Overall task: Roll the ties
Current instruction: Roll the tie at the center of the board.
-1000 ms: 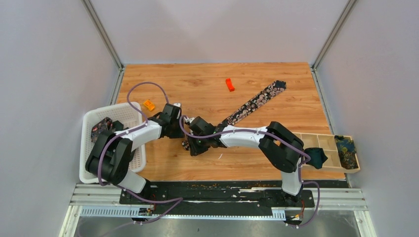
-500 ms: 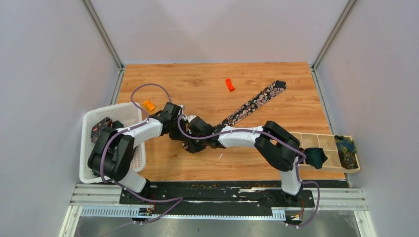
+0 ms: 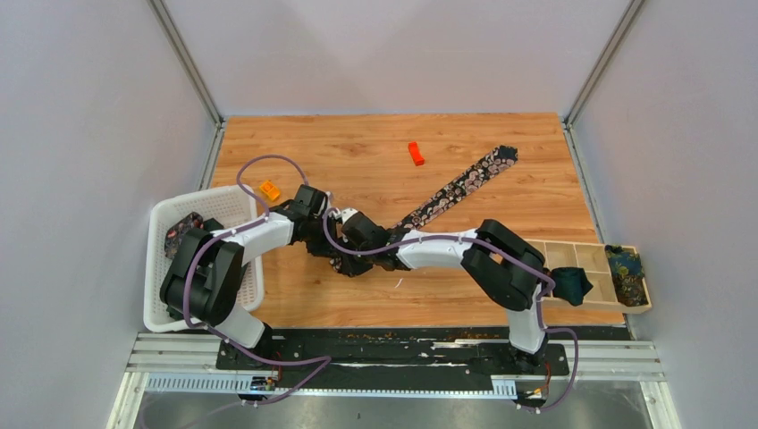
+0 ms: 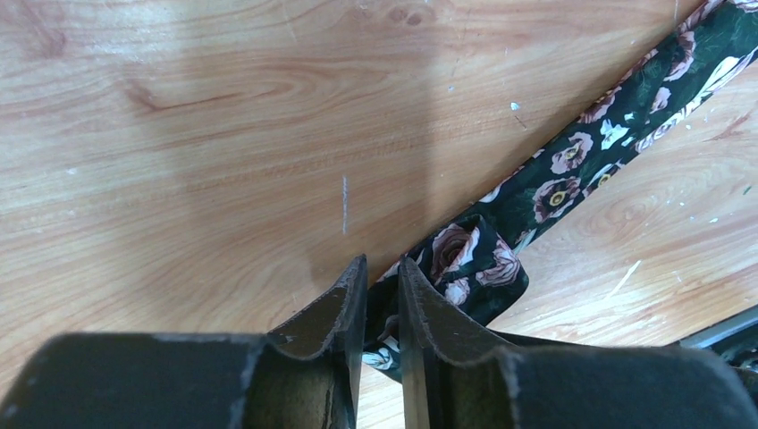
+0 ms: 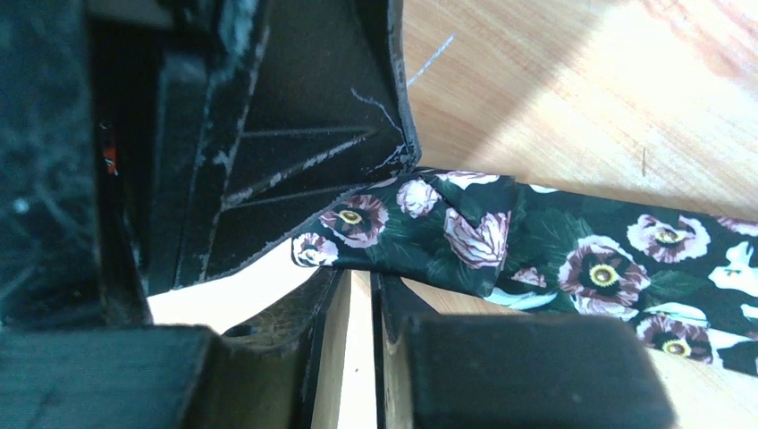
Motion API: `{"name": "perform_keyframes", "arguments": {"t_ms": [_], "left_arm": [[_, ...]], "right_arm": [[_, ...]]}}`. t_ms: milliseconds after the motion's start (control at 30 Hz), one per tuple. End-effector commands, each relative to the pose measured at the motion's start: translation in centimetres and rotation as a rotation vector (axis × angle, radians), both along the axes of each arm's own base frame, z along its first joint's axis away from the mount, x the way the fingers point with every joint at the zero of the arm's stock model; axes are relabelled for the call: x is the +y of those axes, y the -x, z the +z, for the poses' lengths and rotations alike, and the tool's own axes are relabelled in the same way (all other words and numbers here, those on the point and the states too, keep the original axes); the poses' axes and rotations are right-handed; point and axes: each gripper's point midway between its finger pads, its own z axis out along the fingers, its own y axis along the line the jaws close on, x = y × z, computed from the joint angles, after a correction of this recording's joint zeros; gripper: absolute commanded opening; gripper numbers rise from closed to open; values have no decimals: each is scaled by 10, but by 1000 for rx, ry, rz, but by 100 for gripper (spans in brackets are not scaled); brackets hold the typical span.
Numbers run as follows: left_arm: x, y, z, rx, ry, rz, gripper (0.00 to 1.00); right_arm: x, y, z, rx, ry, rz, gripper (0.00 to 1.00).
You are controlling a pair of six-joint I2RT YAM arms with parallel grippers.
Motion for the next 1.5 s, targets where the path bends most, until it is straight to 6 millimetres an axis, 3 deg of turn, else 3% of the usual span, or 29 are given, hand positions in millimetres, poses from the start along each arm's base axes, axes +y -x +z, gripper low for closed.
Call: {"name": "perform_keyframes", "arguments": {"t_ms": [0, 133, 300, 500, 667, 700, 867, 1167, 1467], "left_arm": [[5, 12, 3, 45, -22, 25, 30], [16, 2, 19, -32, -61, 72, 40], [31, -2, 38, -113, -98, 132, 45], [51, 3, 61, -252, -117, 186, 49], [63, 13, 61, -298, -118, 229, 96], [65, 14, 62, -309, -112, 237, 99], [57, 25, 66, -334, -24, 237, 99], [37, 43, 60, -304, 114, 188, 77], [19, 47, 51, -278, 216, 168, 70]], "right_arm": [[-19, 3, 3, -28, 41, -2, 16], [-24, 13, 28, -27, 12, 33, 17], [-20, 21, 58, -16, -43, 83, 18], [-9, 5, 82, -30, -79, 76, 18], [-4, -22, 83, -14, -77, 51, 18], [-2, -25, 82, -7, -77, 53, 18], [4, -37, 70, 18, -65, 55, 18], [-3, -46, 41, 68, -38, 33, 17], [-13, -45, 22, 103, -39, 12, 16]]}}
